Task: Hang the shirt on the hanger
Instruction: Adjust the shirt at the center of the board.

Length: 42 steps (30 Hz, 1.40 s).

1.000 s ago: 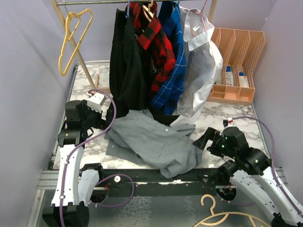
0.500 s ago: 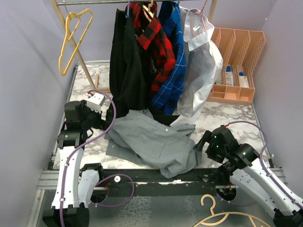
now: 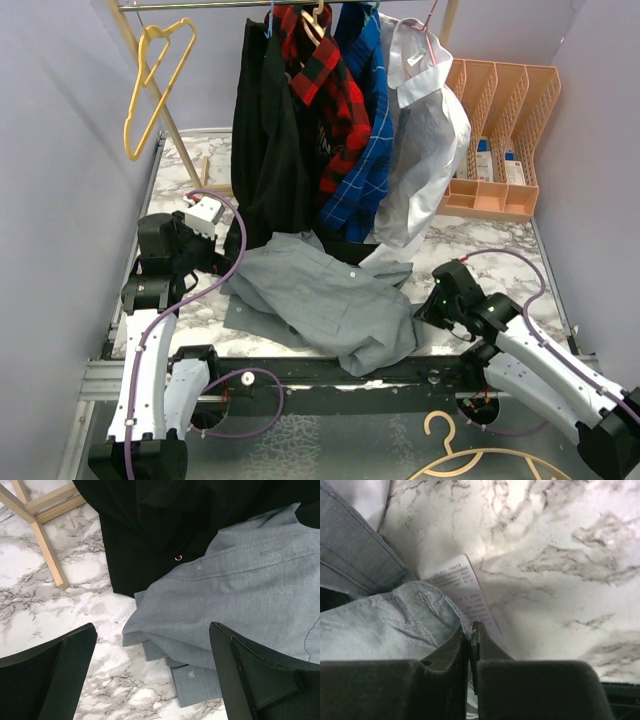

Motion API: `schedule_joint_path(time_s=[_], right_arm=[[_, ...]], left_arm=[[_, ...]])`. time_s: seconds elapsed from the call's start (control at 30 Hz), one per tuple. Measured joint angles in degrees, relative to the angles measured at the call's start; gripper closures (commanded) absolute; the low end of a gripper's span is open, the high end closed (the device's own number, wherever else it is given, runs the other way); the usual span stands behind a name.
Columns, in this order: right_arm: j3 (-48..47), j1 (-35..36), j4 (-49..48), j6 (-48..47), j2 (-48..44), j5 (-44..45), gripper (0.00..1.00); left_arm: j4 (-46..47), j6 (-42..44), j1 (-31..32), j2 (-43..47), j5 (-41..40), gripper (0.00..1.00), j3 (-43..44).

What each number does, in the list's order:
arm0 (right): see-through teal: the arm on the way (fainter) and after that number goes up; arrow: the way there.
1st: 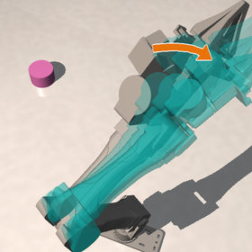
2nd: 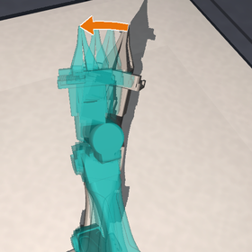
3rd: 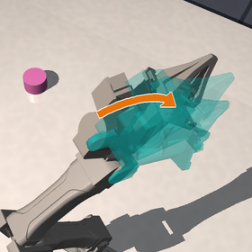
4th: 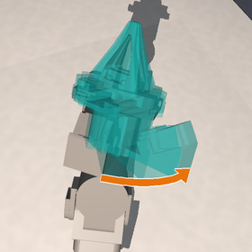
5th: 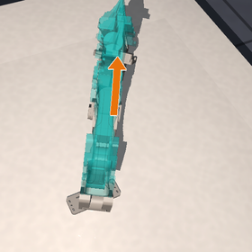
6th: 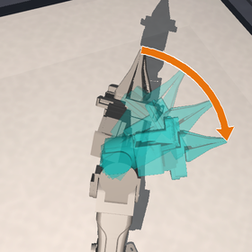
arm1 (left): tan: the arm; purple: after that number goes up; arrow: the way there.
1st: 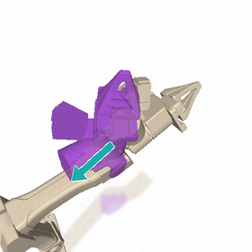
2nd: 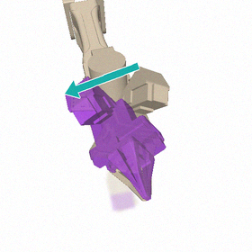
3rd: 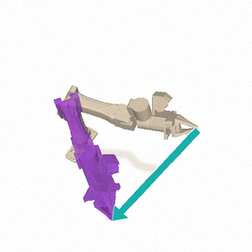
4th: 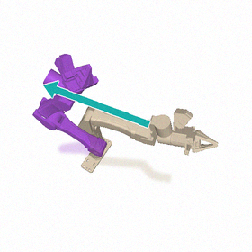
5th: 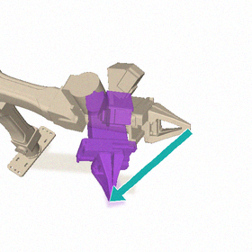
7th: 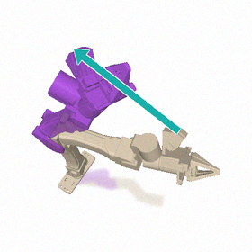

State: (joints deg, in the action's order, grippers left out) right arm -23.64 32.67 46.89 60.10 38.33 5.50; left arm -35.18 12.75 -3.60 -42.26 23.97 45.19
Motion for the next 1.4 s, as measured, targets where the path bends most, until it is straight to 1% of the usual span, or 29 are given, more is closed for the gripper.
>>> schedule_joint_path(time_s=[0.13, 0.2, 0.27, 0.33, 0.47, 0.53, 0.6, 0.67, 0.73, 0.77, 0.87, 1.0, 1.1, 1.23, 1.4], right_arm=[[0.0, 0.0, -4.1, -3.3, 4.7, 0.0, 0.99], [-0.5, 0.0, -5.3, -5.3, 5.1, 0.0, 0.99], [-1.9, 0.0, -6.8, -7.6, 4.7, 0.0, 0.99], [-4.3, 0.0, -8.7, -10.4, 4.4, -0.7, 0.99], [-11.2, 0.0, -13.0, -16.9, 6.5, -3.1, 0.99], [-15.0, 0.7, -14.5, -20.2, 8.7, -3.5, 0.99], [-17.5, 1.6, -15.8, -23.5, 9.8, -3.5, 0.99], [-18.1, 2.2, -16.1, -25.3, 9.4, -3.6, 0.99], [-18.1, 2.5, -15.8, -26.4, 8.2, -4.3, 0.99], [-18.1, 2.5, -15.5, -26.4, 7.6, -4.9, 0.99], [-18.1, 2.5, -13.3, -25.0, 5.8, -5.9, 0.99], [-18.1, 2.5, -6.1, -20.5, 1.9, -5.8, 0.99], [-18.1, 2.5, -0.9, -18.1, -0.5, -5.7, 0.99], [-18.8, 2.5, 5.3, -15.9, 0.5, -5.8, 0.99], [-17.8, 2.5, 8.3, -15.2, 3.3, -6.6, 0.99]], left_arm=[[0.0, 0.0, 0.3, 0.0, -0.1, 0.01, 0.0], [-0.4, 0.3, 0.4, -0.2, -0.1, 0.01, 0.4], [-2.8, 1.9, 0.4, -1.9, 0.8, 0.01, 3.4], [-7.6, 5.4, 0.3, -6.2, 4.5, 0.01, 10.0], [-20.4, 16.8, 0.6, -18.3, 16.1, 0.01, 28.4], [-29.0, 22.3, 1.7, -25.3, 20.7, 0.01, 38.2], [-34.0, 24.8, 5.4, -31.4, 23.0, 0.01, 46.1], [-37.3, 25.5, 11.1, -35.6, 23.7, 0.01, 50.4], [-39.1, 24.9, 16.9, -38.5, 23.8, 0.01, 52.8], [-39.8, 23.8, 20.8, -40.2, 23.4, 0.01, 54.1], [-40.4, 21.2, 30.1, -43.7, 22.8, 0.01, 56.5], [-40.3, 19.7, 39.0, -47.2, 21.5, 0.01, 57.0], [-39.4, 19.0, 42.9, -48.8, 21.4, 0.01, 55.8], [-38.2, 18.4, 44.7, -52.3, 22.1, 0.01, 55.7], [-36.9, 17.5, 46.5, -62.8, 23.9, 0.01, 61.1]])
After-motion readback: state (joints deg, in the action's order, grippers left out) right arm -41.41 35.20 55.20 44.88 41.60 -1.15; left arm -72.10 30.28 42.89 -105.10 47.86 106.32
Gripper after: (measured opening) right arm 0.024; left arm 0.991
